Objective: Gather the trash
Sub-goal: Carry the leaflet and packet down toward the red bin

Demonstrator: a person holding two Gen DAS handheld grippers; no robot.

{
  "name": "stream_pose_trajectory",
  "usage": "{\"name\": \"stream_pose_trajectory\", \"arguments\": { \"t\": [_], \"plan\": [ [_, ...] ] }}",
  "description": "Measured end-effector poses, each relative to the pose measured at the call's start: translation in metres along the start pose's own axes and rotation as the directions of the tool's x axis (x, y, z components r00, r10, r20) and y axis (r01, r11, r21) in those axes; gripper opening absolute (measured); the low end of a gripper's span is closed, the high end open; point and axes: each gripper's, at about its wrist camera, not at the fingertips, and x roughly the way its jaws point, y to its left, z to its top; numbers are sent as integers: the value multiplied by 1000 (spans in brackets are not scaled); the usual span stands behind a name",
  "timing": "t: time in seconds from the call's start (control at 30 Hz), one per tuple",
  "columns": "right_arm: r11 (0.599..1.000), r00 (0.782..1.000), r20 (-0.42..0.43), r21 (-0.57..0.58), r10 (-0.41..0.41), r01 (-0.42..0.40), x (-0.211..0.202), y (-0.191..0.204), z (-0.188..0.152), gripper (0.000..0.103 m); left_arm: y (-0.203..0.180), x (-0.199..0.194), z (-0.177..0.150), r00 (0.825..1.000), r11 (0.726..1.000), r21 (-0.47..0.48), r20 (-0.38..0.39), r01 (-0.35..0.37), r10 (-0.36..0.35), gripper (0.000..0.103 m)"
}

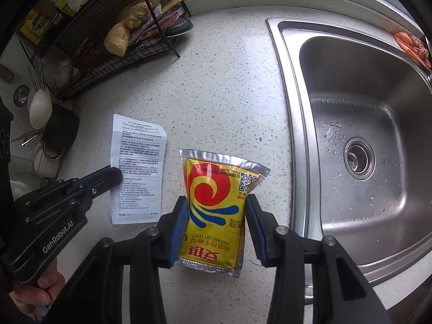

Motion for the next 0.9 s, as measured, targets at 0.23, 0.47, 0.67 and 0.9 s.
{"name": "stream_pose_trajectory", "arguments": {
  "t": [0.23, 0.47, 0.67, 0.9],
  "plan": [
    [1000, 999, 34, -10, 27, -27, -24, -10, -13, 40, -24, -27, -14, 1000, 999, 47, 19, -23, 22, 0],
    [998, 996, 66, -26, 53, -52, -51, -24, -38, 40, -42, -52, -47, 999, 998, 51, 34, -37, 35, 0],
    [998, 995, 79, -35, 62, -59, -72, -39, -68, 40, -74, -67, -81, 997, 997, 51, 54, -58, 55, 0],
    [995, 991, 105, -52, 87, -82, -96, -62, -110, 40, -121, -81, -128, 993, 995, 42, 84, -86, 82, 0]
  ]
}}
